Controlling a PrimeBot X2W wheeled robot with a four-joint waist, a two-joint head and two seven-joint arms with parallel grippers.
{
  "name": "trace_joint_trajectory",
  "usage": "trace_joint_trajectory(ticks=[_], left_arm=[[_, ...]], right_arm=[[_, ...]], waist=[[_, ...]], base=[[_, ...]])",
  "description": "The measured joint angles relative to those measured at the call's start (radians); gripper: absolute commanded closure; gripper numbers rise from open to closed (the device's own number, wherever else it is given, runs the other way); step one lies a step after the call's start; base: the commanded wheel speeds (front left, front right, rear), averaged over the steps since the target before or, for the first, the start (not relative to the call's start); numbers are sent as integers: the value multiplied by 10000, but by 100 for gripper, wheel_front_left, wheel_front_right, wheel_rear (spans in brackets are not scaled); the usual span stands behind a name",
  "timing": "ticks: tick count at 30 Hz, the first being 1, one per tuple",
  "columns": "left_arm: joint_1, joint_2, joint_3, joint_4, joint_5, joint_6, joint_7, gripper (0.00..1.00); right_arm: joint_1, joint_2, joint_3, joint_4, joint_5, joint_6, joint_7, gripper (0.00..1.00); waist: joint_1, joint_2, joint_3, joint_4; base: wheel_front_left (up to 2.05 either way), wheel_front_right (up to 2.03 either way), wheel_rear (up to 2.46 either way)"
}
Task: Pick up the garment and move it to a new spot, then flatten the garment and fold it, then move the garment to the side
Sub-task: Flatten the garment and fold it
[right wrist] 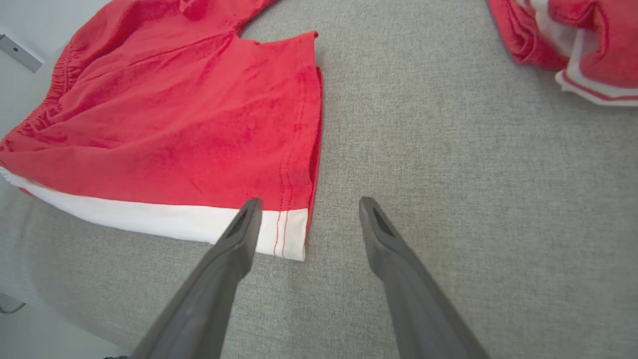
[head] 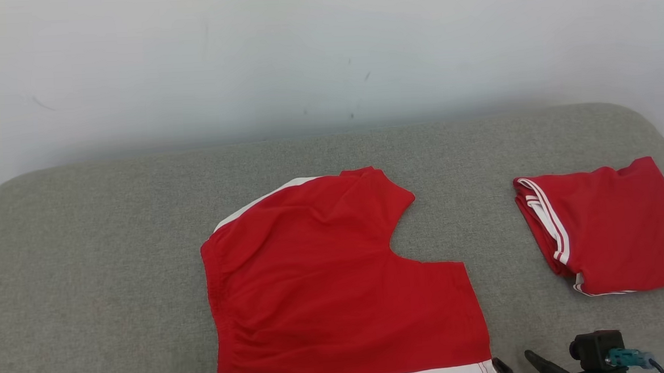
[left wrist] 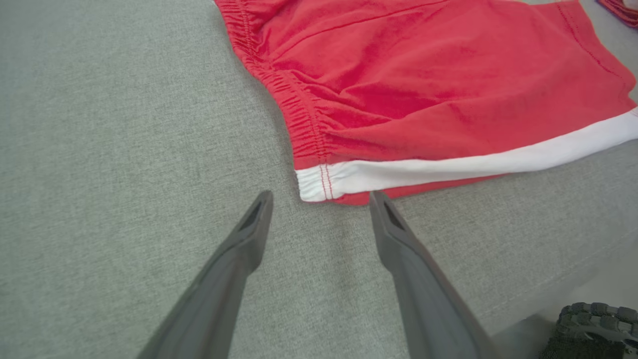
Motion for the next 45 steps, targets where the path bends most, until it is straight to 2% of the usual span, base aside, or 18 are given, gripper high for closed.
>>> trace_joint_trajectory(ticks=[8, 11, 25, 26, 27, 28, 29, 39, 45], left_arm=[[-670, -119, -132, 811, -332, -100, 234, 0], [-949, -322, -257, 1269, -439, -148, 261, 0], [-1817, -499, -594, 2305, -497, -238, 67, 0], [-1851, -500, -642, 2382, -497, -265, 69, 10], [-1866, -499, -677, 2481, -497, -265, 65, 59], [-1865, -502, -677, 2558, -499, -265, -4, 100], [-1870, -504, -683, 2621, -500, -265, -21, 100], [-1981, -573, -848, 3014, -543, -267, -378, 100], [-1976, -558, -905, 3041, -545, -274, -650, 100]], right_arm=[[-117, 226, 320, 355, 2, -2, 713, 0], [-302, 297, 395, 523, -2, -17, 926, 0], [-583, 523, 579, 1022, -15, -104, 1214, 0], [-612, 525, 589, 1045, -15, -104, 1220, 0], [-653, 531, 594, 1066, -15, -104, 1220, 11], [-696, 535, 591, 1083, -15, -104, 1220, 57], [-716, 535, 591, 1091, -15, -104, 1220, 99], [-719, 556, 477, 1216, 15, -92, 1160, 100], [-753, 307, 31, 1034, 125, -90, 790, 100]], waist=[[0, 0, 112, 61], [0, 0, 157, 96], [0, 0, 232, 105], [0, 0, 233, 107], [0, 0, 234, 108], [0, 0, 235, 110], [0, 0, 235, 112], [0, 1, 273, 177], [0, 0, 308, 216]], base=[[0, 0, 0], [0, 0, 0], [0, 0, 0], [0, 0, 0], [0, 0, 0], [0, 0, 0], [0, 0, 0], [0, 0, 0], [0, 0, 0]])
